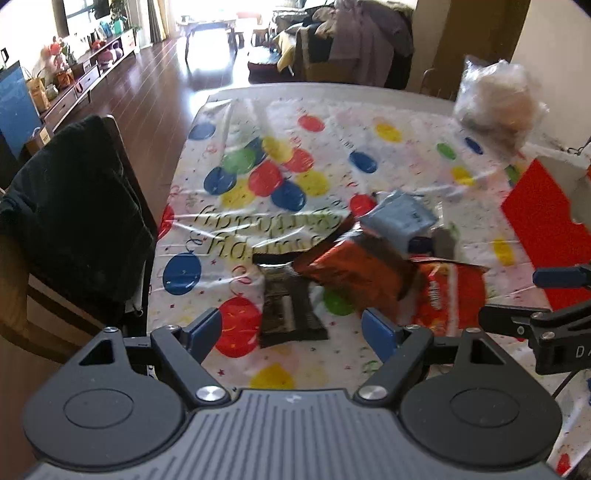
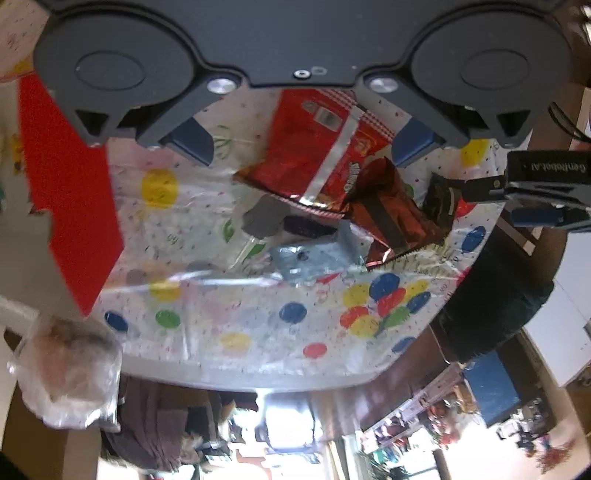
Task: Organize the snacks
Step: 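Grasp the black chocolate bar with the left gripper while the right gripper grasps the red chip bag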
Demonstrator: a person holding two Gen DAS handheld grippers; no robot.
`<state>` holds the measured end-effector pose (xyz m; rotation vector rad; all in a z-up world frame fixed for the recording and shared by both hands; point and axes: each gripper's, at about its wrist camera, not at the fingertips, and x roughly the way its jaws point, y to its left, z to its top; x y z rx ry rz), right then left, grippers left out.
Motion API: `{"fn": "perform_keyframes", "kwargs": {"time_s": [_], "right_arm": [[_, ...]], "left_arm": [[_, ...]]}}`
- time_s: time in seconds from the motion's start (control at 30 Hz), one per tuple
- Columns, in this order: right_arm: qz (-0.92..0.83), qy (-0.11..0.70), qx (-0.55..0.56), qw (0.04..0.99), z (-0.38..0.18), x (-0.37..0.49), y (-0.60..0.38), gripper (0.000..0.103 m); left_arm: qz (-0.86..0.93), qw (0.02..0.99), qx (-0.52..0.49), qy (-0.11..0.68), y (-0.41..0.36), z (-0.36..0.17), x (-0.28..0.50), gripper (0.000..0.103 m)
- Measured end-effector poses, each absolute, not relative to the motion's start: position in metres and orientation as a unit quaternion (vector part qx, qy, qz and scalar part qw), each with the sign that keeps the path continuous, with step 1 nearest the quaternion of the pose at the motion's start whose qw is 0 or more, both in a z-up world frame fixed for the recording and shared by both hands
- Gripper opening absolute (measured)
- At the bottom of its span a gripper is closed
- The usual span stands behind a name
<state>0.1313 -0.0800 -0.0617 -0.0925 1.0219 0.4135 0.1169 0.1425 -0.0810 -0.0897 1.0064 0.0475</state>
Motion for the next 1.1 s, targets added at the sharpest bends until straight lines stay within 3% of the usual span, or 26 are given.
{"fn": "perform_keyframes", "kwargs": {"time_s": [0.63,0.87,1.0,1.1], "right_arm": [[0.114,0.549,-0.027,0.827,-0.108,0.17,-0.054,0.099],[0.121,0.553,-0.033,0.824,-0.111,0.171,-0.05,0.085],[0.128,0.554,-0.032,0.822,-0.109,0.171,-0.05,0.077],[0.13,0.552,-0.033,0.823,-0.108,0.17,-0.051,0.072]], "left_arm": [[0.023,0.835,-0.075,0.545,0.16,-0.13,0.17,0.082],[0.018,0.835,-0.074,0.545,0.158,-0.132,0.174,0.06],[0.018,0.838,-0.07,0.541,0.156,-0.131,0.173,0.042],[0.022,0.839,-0.074,0.538,0.157,-0.132,0.172,0.038]]}}
